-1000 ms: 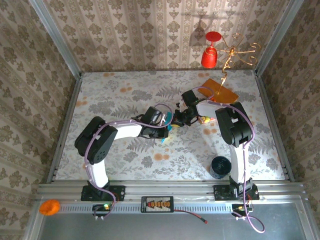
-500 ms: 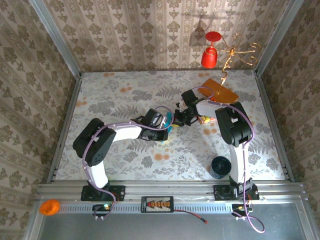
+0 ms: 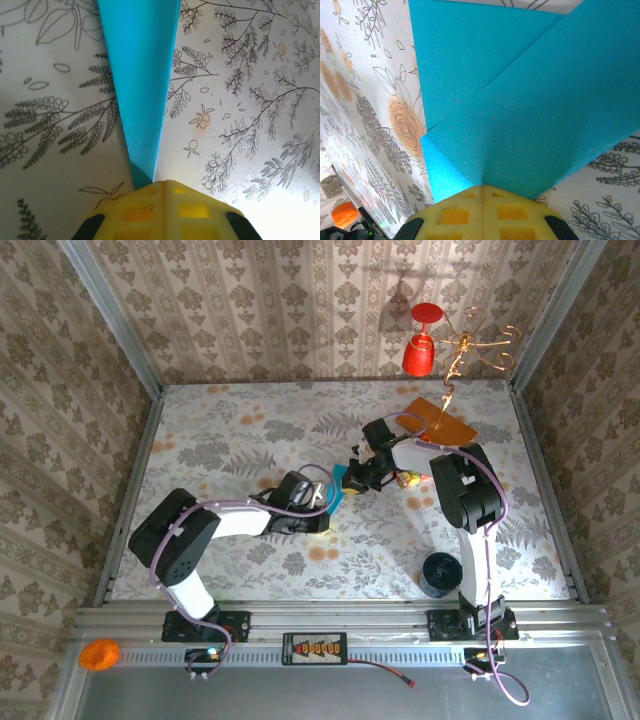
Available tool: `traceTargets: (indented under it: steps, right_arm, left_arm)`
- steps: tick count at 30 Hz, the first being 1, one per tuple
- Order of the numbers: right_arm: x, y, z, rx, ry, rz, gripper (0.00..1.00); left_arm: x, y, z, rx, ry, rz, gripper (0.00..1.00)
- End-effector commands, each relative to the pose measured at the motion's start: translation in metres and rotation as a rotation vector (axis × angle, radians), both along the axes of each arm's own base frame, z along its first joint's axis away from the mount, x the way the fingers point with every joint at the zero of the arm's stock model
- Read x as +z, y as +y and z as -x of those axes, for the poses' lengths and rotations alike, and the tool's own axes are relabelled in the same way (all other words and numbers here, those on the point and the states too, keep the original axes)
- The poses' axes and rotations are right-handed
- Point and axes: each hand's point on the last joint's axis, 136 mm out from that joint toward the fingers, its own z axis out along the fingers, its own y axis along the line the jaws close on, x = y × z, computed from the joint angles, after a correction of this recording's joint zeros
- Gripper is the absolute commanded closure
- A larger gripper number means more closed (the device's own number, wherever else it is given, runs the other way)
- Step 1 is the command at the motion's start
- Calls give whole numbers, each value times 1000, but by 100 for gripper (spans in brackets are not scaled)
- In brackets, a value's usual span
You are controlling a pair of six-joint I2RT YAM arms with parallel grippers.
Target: Fold a paper plane with a square sheet of paper (pick it up from the middle)
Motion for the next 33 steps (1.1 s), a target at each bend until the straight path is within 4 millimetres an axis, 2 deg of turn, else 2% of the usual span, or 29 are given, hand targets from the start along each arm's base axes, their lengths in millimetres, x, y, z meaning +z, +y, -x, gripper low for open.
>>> traceTargets:
  steps: [1,6,10,15,18,20,22,25,27,30,33]
  right_arm:
    - [-34,-29,-1,-52,38,156,100]
    - [-22,-25,-6,-39,11,130,100]
    - [6,-9,-10,4,-45,37,99]
    - [61,8,-7,65,-147,-55,93]
    - [81,7,-1,64,-181,-56,87]
    - [90,7,4,61,-205,-42,76]
    - [94,4,9,53,-230,17,68]
    - [90,-4,16,20,-233,127,62]
    - [87,-8,16,-29,-239,195,59]
    - [75,-18,22,-92,-224,336,53]
    - [68,-15,19,-135,-238,416,46]
  left_arm:
    - [-43,40,62,-6,256,-156,97]
    - [-28,32,54,0,225,-117,97]
    - [4,28,34,28,155,-52,96]
    - [51,40,-6,144,26,13,82]
    - [69,58,-28,228,-32,18,71]
    - [77,73,-42,290,-55,14,64]
    - [80,92,-54,359,-71,-7,52]
    - [85,110,-66,407,-113,-13,38]
    - [89,129,-77,454,-143,-32,30]
    - [92,146,-85,490,-180,-71,20]
    - [92,159,-91,521,-218,-101,9]
